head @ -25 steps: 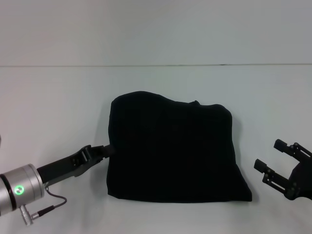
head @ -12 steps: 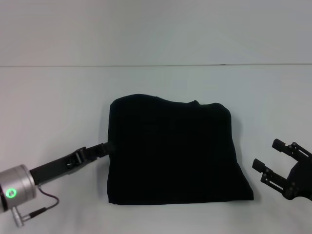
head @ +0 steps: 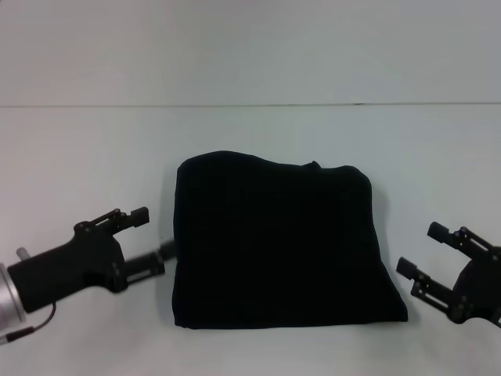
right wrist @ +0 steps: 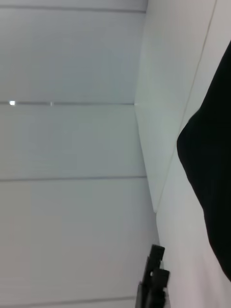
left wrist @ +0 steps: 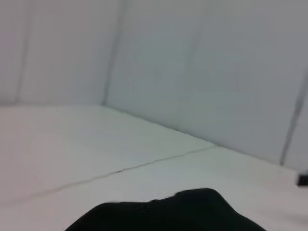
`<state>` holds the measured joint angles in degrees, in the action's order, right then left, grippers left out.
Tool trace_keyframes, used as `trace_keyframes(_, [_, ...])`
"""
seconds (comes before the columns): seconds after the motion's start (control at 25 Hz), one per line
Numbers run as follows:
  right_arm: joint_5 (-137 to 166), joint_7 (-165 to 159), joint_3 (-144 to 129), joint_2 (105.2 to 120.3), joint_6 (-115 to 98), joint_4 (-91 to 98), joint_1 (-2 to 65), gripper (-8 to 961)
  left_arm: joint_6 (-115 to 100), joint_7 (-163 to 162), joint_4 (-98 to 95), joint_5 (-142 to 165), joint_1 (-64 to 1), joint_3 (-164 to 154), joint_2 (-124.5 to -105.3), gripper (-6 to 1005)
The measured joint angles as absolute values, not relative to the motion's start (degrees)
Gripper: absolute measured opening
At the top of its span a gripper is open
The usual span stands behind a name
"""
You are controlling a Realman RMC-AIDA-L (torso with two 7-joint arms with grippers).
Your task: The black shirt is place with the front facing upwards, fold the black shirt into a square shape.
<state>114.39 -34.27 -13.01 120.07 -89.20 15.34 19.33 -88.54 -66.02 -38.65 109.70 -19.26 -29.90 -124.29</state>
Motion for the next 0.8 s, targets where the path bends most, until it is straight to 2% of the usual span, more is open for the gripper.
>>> trace_keyframes(0.12, [114.5, -33.4, -15.3, 120.14, -89.6, 15.0, 19.1, 779, -91.3, -53.6, -36.6, 109.8, -17.9, -29.9, -124.6, 763])
trace_keyframes(0.32, [114.5, -32.5, -18.0, 120.15, -89.4, 14.2, 17.5, 779, -92.0, -50.1, -32.8, 112.2, -17.2, -29.1, -124.68, 948])
trace_keyframes(0.8, [114.4, -30.3, -17.7, 120.14, -85.3, 12.5, 15.3, 781, -87.4, -53.0, -28.5, 117.1, -17.7, -28.7, -124.4, 948])
